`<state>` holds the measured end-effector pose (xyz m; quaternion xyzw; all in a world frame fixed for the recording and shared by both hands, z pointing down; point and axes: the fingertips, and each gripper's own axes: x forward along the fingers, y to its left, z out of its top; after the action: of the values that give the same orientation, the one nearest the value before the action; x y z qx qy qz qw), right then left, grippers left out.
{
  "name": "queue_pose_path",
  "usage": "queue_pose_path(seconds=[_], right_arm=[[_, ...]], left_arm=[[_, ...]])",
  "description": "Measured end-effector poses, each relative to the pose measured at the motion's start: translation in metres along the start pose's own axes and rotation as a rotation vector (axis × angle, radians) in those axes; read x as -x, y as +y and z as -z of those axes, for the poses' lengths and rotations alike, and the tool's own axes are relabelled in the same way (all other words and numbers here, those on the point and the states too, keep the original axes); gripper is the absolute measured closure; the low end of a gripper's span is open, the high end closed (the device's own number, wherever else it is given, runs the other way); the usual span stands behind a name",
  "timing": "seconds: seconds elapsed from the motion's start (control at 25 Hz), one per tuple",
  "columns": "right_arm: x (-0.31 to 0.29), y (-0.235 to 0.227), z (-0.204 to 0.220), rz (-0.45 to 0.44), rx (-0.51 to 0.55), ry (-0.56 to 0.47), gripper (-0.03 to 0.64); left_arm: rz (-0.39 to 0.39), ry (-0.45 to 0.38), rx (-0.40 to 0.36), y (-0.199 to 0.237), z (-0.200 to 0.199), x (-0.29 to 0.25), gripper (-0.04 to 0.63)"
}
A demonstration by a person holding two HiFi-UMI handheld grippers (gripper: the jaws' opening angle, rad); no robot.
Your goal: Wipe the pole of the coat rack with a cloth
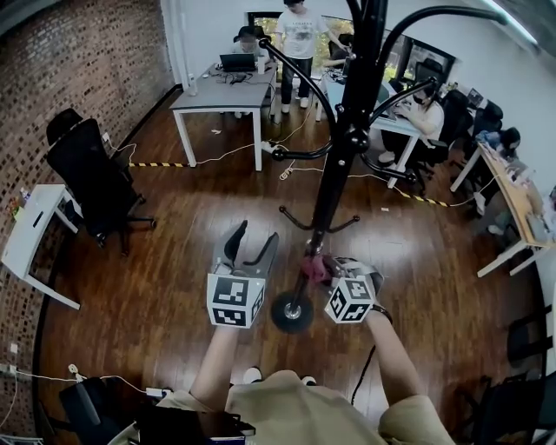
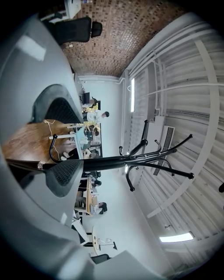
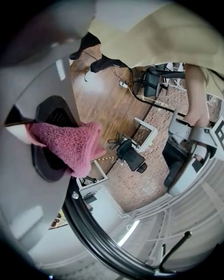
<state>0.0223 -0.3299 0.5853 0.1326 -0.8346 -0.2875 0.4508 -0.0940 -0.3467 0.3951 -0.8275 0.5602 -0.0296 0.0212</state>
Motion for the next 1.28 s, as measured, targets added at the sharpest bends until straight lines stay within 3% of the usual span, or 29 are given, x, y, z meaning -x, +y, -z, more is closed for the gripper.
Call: queue_pose_path(seconds=[0.16, 0.36, 0.44, 0.52, 0.6, 0.68, 0.84, 0.92, 1.04, 1.28], right_arm=[[0.008, 0.007, -0.007, 0.006, 0.045, 0.003, 0.57], [0.021, 0.018, -0.025, 0.004, 0.026, -0.049, 0.568], [0.033, 0.023, -0.038, -0.01, -0.036, -0.131, 0.566], [0.061, 0.007, -0.05, 0.016, -0.188, -0.304, 0.566], [0.102, -0.034, -0.05, 0.131, -0.347, -0.464, 0.566], [0.147, -0.083, -0.044, 0.307, -0.463, -0.552, 0.566], [0.203, -0.17, -0.026, 0.684, -0.551, -0.545, 0.566], [0.205, -0.204, -0.024, 0.793, -0.566, -0.522, 0.566], [0.191, -0.234, -0.028, 0.812, -0.603, -0.548, 0.566], [0.173, -0.259, -0.048, 0.806, -0.57, -0.565, 0.569]], left_arm=[[0.015, -0.009, -0.005, -0.006, -0.002, -0.002, 0.341], [0.03, -0.008, -0.011, -0.011, -0.003, -0.002, 0.341], [0.036, -0.004, -0.012, -0.013, -0.001, -0.001, 0.341], [0.042, -0.007, -0.015, -0.014, -0.003, -0.001, 0.341], [0.042, -0.021, -0.018, -0.011, -0.011, -0.002, 0.341], [0.041, -0.034, -0.014, -0.01, -0.02, -0.002, 0.341], [0.058, -0.047, -0.017, -0.016, -0.028, -0.001, 0.341], [0.071, -0.048, -0.025, -0.021, -0.03, -0.003, 0.341], [0.081, -0.045, -0.03, -0.027, -0.029, -0.004, 0.341], [0.065, -0.036, -0.037, -0.028, -0.029, 0.002, 0.341]])
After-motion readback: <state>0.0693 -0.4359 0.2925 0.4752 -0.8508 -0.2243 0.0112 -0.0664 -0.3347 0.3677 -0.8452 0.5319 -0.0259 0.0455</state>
